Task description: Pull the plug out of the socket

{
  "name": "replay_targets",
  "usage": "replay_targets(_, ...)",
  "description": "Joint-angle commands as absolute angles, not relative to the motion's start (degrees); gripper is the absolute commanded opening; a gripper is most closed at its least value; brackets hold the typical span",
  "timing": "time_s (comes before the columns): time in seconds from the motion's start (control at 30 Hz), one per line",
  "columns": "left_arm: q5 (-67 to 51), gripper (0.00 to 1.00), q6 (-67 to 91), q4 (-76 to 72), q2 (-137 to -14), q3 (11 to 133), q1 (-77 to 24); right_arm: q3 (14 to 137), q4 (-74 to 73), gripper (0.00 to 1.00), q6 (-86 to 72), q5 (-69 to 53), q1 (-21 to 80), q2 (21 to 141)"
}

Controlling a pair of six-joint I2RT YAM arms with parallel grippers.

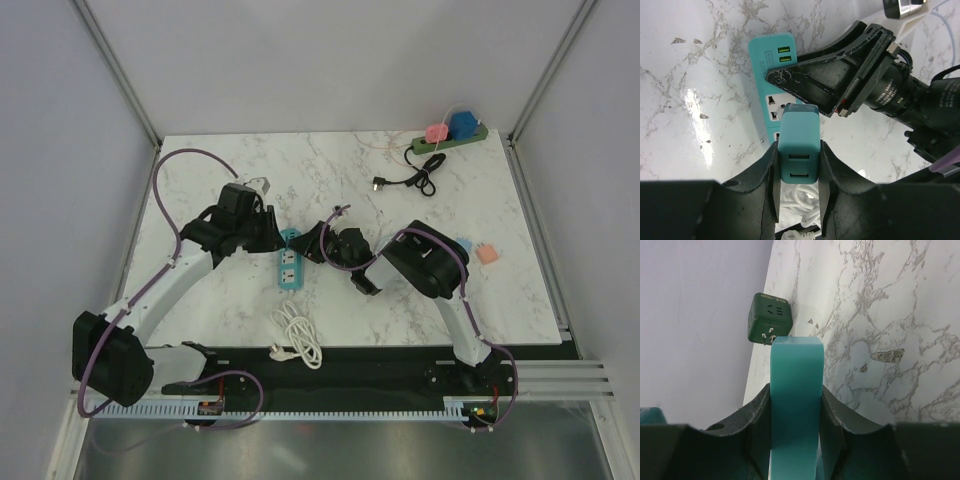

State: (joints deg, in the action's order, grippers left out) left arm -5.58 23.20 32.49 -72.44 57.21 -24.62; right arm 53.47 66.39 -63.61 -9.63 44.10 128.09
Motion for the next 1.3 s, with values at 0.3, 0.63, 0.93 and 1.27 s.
replay_targets(0.3,-4.85,0.02,25.93,33.22,-66.36,57.65,-24.7,51.42,54.32,0.0,-59.33,-9.05,44.91,130.6)
replay_targets(0.63,7.73,0.02,26.37,36.12,-71.26,58.09,-22.95,51.24,55.2,0.0,-58.97,-10.46,44.65,130.87)
replay_targets(0.93,17.21,0.02,24.52,41.31,-84.54,62.23,-15.2,50.8,56.16,0.0,-59.15,-11.07,44.38,131.13)
replay_targets(1.27,20.3,0.57,25.22,41.4,-88.68,60.56,-15.21,50.71,56.43,0.0,-59.15,-11.42,44.21,131.22)
